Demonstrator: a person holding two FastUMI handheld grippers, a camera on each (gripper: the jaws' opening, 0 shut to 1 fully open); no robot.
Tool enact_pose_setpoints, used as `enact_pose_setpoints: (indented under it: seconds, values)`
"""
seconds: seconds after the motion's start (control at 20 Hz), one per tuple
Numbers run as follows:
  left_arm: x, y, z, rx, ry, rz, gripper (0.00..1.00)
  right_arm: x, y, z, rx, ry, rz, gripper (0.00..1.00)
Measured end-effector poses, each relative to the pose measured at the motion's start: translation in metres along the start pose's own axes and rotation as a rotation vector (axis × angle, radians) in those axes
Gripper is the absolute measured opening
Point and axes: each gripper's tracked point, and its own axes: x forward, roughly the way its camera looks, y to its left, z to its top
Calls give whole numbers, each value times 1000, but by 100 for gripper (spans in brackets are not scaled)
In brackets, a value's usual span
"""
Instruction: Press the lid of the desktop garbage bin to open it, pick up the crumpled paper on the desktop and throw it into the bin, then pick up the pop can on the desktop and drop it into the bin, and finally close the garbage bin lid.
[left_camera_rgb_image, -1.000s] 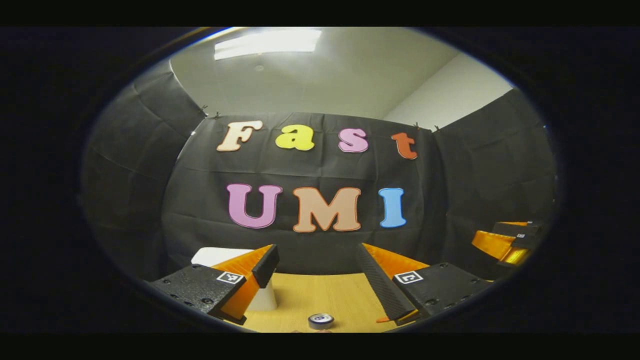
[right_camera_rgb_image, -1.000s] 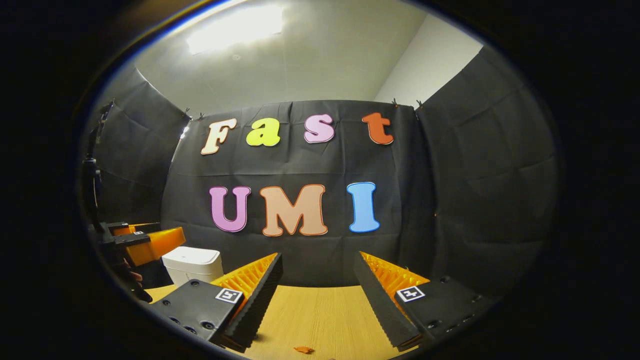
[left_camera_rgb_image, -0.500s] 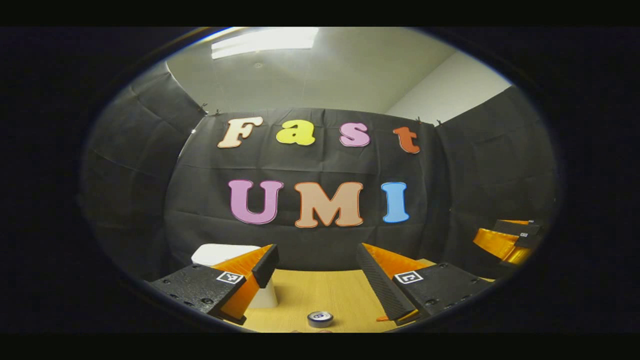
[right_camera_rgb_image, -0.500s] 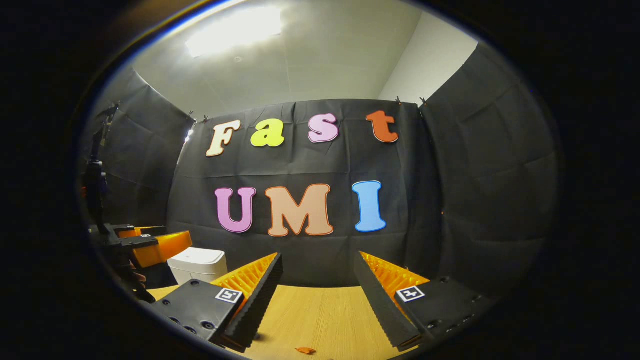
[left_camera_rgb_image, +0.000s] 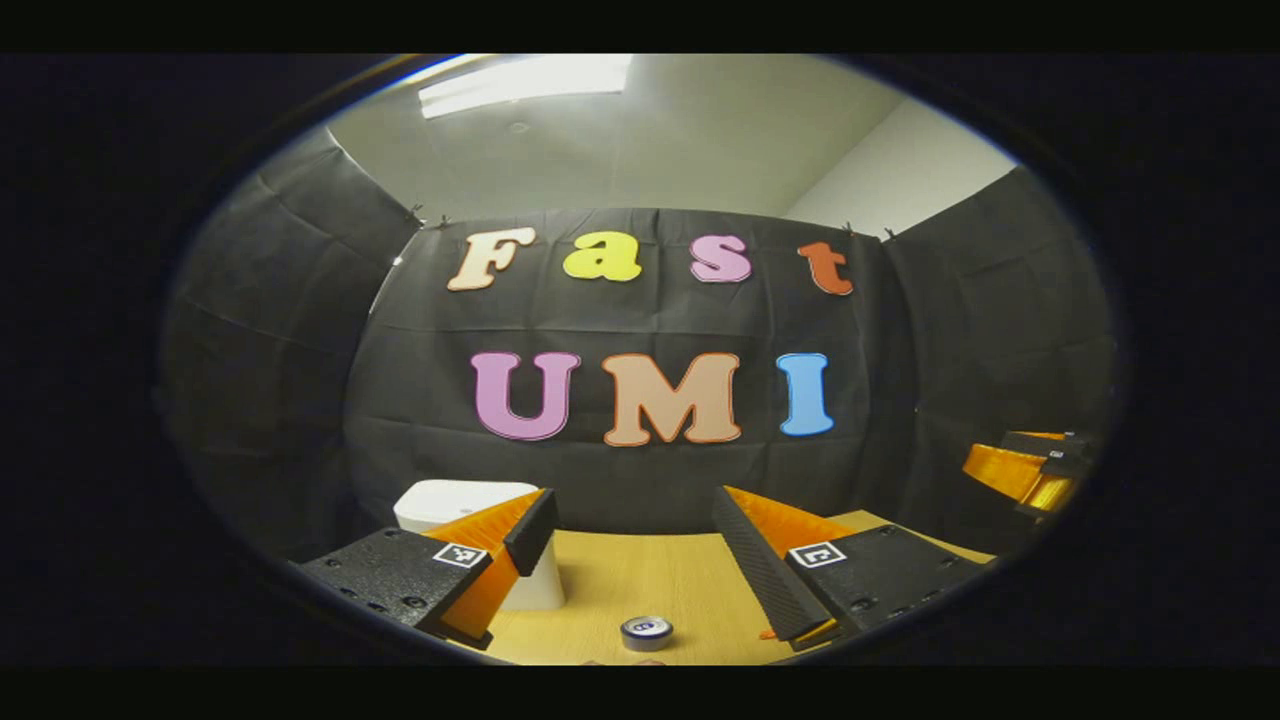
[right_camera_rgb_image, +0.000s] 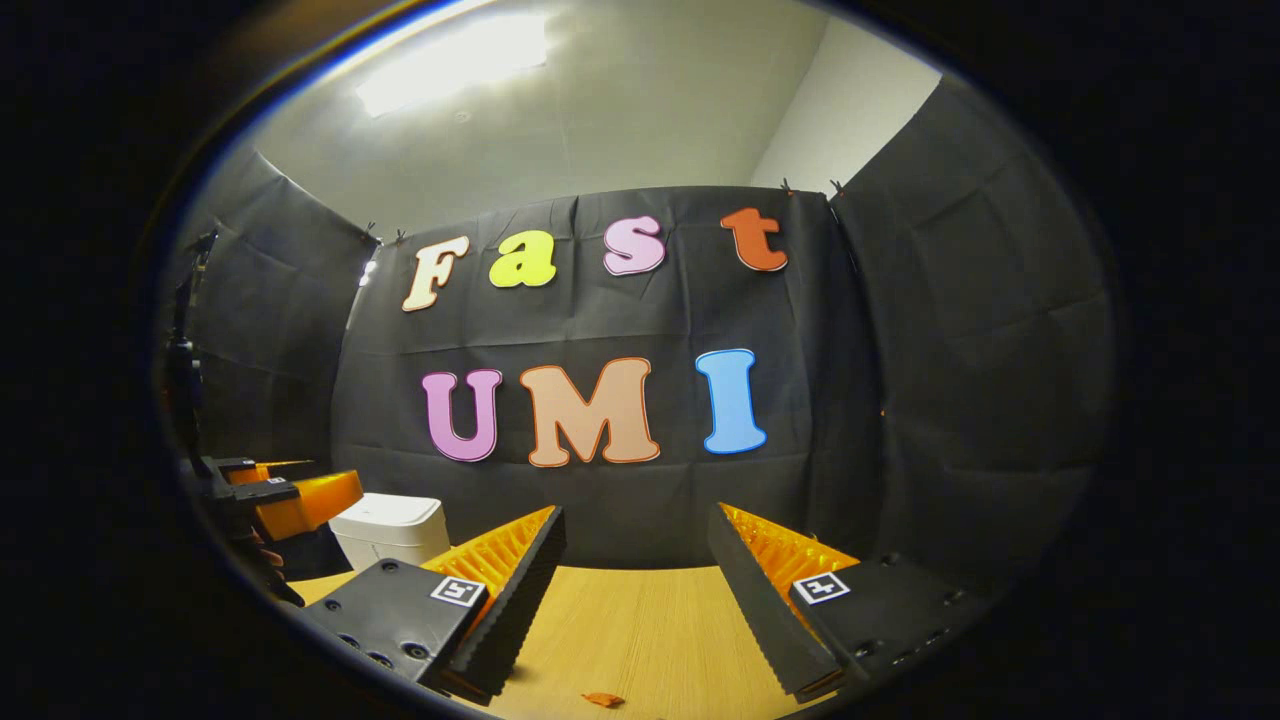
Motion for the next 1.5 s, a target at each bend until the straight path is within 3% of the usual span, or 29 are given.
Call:
enact_pose_setpoints:
  seconds: [0.3, 0.55, 0.65, 0.85, 0.95, 1.05, 1.1, 1.25, 1.4, 1.5]
  values:
    - [5, 6, -5, 38, -4, 39, 92, 12, 0, -7, -5, 17, 32, 95]
    - [27, 46, -1, 98, -31, 87, 94, 26, 9, -27, 10, 70, 30, 95]
    - [46, 67, 3, 125, -47, 99, 86, 31, 14, -27, 2, 70, 0, 95]
    - [87, 121, -8, 150, -40, 127, 52, 39, 34, -35, -10, 95, -62, 95]
    - [106, 147, -23, 121, -18, 145, 36, 42, 48, -39, -23, 106, -86, 95]
    - [120, 173, -47, 87, 21, 169, 29, 45, 62, -44, -44, 122, -103, 95]
    - [125, 188, -58, 67, 36, 195, 17, 46, 70, -45, -52, 125, -106, 95]
    - [136, 204, -106, 1, 138, 201, 1, 49, 88, -44, -89, 120, -119, 95]
    - [125, 206, -150, -10, 289, 199, 2, 54, 104, -49, -118, 132, -116, 95]
    - [144, 211, -132, 54, 189, 189, 1, 56, 112, -53, -121, 144, -109, 95]
